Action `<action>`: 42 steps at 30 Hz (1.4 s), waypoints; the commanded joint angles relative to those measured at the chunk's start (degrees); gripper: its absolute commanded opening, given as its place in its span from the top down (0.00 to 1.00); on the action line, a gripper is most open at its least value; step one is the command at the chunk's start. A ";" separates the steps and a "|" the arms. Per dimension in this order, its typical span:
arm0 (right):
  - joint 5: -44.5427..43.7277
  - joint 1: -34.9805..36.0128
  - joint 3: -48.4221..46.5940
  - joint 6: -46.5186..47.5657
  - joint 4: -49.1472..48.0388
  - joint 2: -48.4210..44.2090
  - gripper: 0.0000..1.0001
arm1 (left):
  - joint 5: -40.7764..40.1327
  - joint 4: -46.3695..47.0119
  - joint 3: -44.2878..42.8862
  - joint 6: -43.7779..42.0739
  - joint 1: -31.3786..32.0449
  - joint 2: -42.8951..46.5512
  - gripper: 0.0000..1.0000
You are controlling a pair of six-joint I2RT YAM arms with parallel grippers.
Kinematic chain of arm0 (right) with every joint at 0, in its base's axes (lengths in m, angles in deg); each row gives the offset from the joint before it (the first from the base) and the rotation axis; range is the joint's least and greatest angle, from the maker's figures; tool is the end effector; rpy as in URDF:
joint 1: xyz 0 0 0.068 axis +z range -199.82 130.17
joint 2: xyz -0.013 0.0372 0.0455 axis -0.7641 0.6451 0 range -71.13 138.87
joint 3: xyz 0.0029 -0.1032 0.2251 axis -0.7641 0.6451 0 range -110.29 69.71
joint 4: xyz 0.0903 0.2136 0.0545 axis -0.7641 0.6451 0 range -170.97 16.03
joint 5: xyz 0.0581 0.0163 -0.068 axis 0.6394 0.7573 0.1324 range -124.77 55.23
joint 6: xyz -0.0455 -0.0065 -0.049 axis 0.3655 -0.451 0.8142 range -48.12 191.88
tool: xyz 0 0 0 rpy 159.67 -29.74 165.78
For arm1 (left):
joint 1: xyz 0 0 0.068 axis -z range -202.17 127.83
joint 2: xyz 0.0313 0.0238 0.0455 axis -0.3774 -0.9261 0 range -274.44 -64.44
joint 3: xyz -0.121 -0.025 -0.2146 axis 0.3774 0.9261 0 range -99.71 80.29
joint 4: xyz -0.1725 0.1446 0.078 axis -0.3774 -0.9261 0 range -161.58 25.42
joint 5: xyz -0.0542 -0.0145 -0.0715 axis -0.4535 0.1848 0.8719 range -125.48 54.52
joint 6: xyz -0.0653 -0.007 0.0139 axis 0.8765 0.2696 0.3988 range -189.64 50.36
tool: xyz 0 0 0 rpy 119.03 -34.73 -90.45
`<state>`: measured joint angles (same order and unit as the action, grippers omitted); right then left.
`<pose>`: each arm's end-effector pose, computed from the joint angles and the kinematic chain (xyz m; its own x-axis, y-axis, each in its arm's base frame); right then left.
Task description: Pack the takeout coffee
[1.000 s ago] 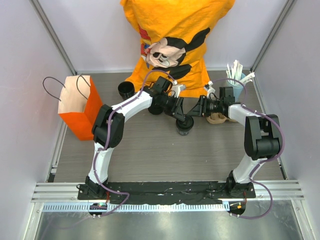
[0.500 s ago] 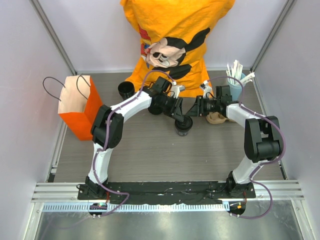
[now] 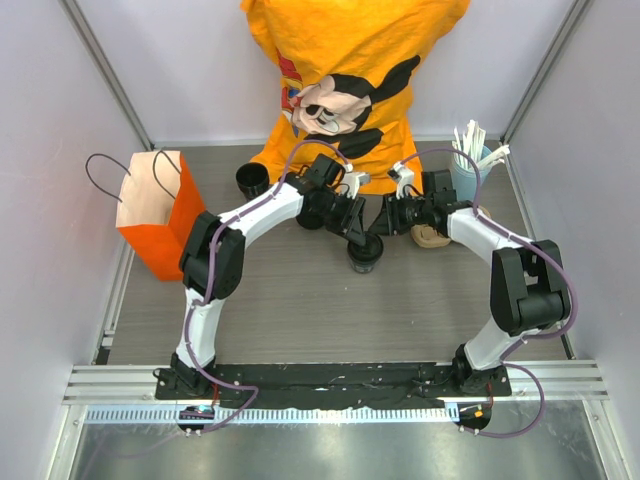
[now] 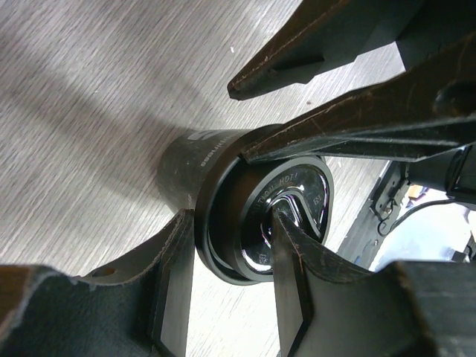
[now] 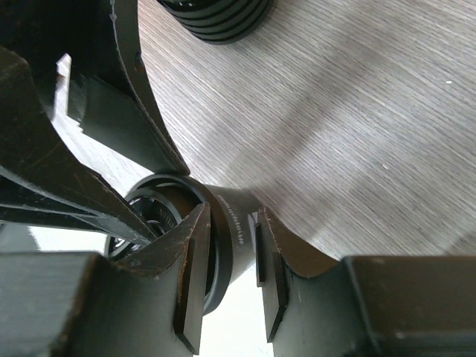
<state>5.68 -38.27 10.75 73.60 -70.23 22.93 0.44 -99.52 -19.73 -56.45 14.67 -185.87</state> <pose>0.3176 0.1005 0.1910 -0.6847 -0.1633 -0.7103 -0.6160 0.6504 0.4443 0.3299 -0.2865 0.1944 -0.8188 0.3824 -0.4282 0.5740 0.5551 -0.6020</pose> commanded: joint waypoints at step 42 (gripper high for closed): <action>7.63 -4.96 0.77 1.72 18.97 -8.81 0.38 | -18.25 -0.83 9.76 -1.33 -0.10 0.22 1.00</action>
<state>10.73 -43.15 10.18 77.10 -50.34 14.41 -3.93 -96.92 -14.38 -54.57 14.95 -181.93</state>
